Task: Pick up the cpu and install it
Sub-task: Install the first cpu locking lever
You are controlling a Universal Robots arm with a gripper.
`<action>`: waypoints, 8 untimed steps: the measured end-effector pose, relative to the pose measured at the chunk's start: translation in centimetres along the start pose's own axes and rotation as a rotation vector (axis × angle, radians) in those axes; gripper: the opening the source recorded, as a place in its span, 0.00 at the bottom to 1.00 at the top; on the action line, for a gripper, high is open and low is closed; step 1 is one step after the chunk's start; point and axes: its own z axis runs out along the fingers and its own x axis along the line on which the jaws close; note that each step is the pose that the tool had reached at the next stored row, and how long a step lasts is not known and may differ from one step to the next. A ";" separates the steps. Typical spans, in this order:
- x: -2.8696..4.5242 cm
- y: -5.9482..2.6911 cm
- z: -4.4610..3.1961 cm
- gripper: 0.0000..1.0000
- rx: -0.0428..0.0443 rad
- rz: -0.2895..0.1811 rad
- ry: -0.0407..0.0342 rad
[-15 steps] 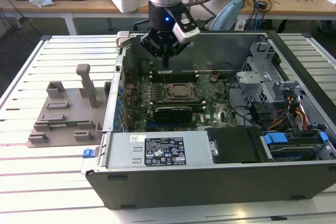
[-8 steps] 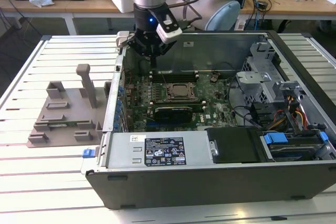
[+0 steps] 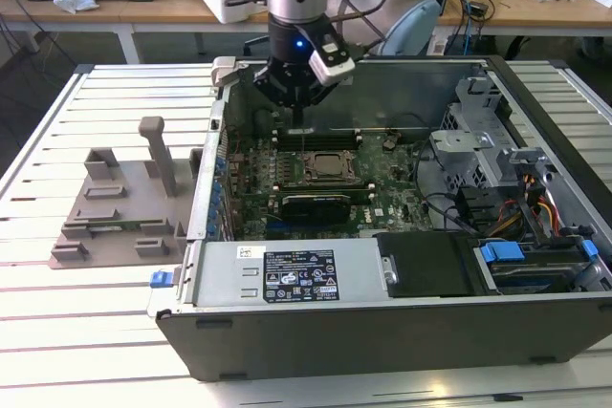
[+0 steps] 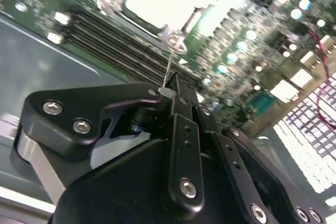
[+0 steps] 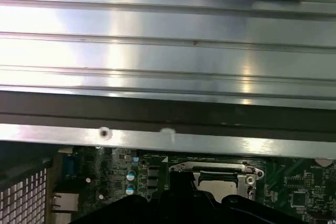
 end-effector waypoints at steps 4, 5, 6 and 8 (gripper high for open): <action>-0.64 -0.03 0.06 0.11 -0.0001 0.000 0.0029; -0.65 -0.08 0.07 0.11 -0.0003 0.000 0.0027; -0.63 -0.48 0.12 0.11 -0.0118 0.000 0.0024; -0.60 -0.93 0.18 0.11 -0.0356 0.000 0.0014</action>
